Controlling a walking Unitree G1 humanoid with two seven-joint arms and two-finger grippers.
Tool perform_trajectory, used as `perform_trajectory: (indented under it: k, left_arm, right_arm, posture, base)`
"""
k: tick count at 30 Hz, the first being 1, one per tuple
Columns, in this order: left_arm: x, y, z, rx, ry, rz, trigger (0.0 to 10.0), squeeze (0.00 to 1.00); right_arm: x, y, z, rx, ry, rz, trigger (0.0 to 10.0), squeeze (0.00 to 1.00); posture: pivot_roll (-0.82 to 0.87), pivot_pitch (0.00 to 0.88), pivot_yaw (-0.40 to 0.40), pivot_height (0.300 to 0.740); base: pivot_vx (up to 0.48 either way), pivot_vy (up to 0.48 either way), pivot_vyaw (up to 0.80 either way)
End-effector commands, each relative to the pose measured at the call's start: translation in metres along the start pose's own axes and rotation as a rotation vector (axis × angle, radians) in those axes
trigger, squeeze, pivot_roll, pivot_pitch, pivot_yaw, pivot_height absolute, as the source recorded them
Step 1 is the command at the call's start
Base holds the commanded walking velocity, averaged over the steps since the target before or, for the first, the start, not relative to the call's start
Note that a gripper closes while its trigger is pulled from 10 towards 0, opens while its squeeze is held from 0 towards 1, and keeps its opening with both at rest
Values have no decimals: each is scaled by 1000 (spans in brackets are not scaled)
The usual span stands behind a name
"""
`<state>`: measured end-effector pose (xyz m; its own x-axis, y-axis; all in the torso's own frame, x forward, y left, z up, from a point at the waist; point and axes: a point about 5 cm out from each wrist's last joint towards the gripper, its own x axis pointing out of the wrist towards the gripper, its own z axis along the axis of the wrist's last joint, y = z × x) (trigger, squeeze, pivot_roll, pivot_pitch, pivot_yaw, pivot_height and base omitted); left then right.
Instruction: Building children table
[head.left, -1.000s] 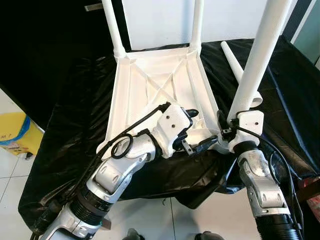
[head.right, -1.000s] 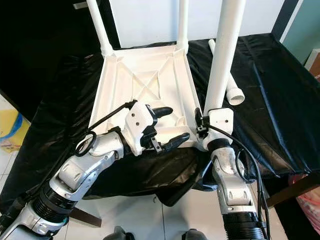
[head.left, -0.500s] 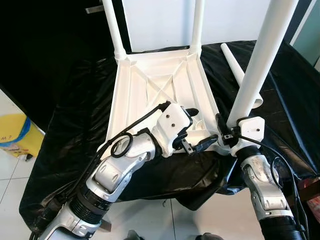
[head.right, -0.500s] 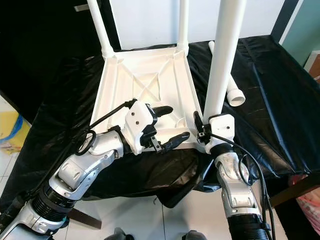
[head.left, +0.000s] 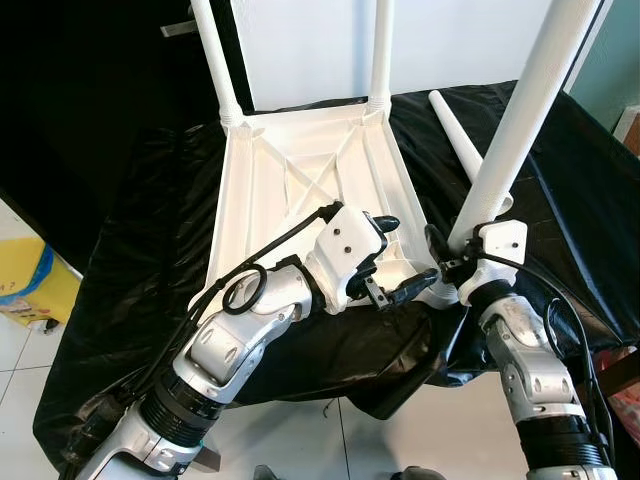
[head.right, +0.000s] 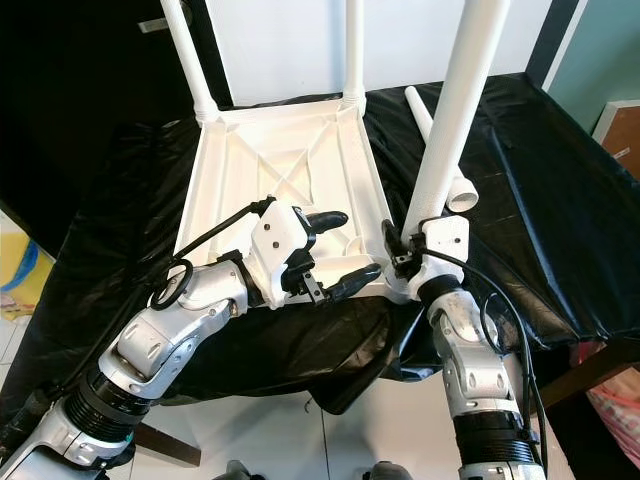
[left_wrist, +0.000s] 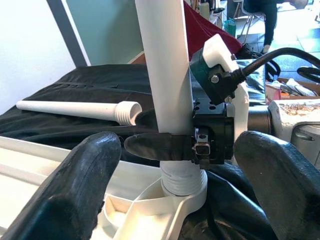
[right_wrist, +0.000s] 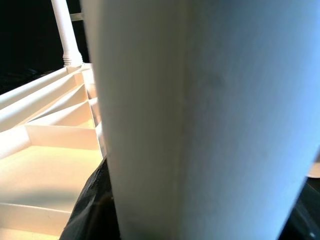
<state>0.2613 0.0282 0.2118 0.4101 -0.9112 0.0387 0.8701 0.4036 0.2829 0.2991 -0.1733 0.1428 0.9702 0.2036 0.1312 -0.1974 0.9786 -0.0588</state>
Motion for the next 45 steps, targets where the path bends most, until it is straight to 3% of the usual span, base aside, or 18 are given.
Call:
perform_trajectory:
  k: [1, 12, 20, 27, 31, 41, 45]
  left_arm:
    - [1, -7, 2, 17, 2, -148, 10000, 0]
    - [0, -6, 2, 14, 1, -143, 10000, 0]
    - [-1, -6, 3, 14, 1, -137, 10000, 0]
    - [-1, -5, 3, 16, 0, -135, 10000, 0]
    - [-2, -4, 4, 17, 0, -137, 10000, 0]
    - [-1, -4, 5, 18, -4, -144, 10000, 0]
    - [-1, -4, 5, 20, -5, -146, 10000, 0]
  right_arm:
    - [-8, -2, -32, 26, 183, -13, 10000, 0]
    - [-7, -3, -29, -140, 252, 84, 10000, 0]
    - [-10, -1, -33, -140, 269, 104, 10000, 0]
    - [-15, 1, -27, -136, 181, 113, 10000, 0]
    - [-20, 5, -18, -237, 84, 157, 10000, 0]
    - [-23, -1, -22, -164, 86, 117, 10000, 0]
    - [-20, -3, -24, -96, 141, 91, 10000, 0]
  posture:
    - [-97, 78, 76, 740]
    - [-95, 93, 77, 740]
    - [-92, 97, 76, 740]
    - [-92, 100, 80, 740]
    - [-95, 102, 85, 740]
    - [-98, 100, 91, 740]
    - [-100, 98, 94, 740]
  base:
    - [0, 0, 0]
    - [0, 0, 0]
    - [0, 0, 0]
    - [0, 0, 0]
    - [0, 0, 0]
    - [0, 0, 0]
    - [0, 0, 0]
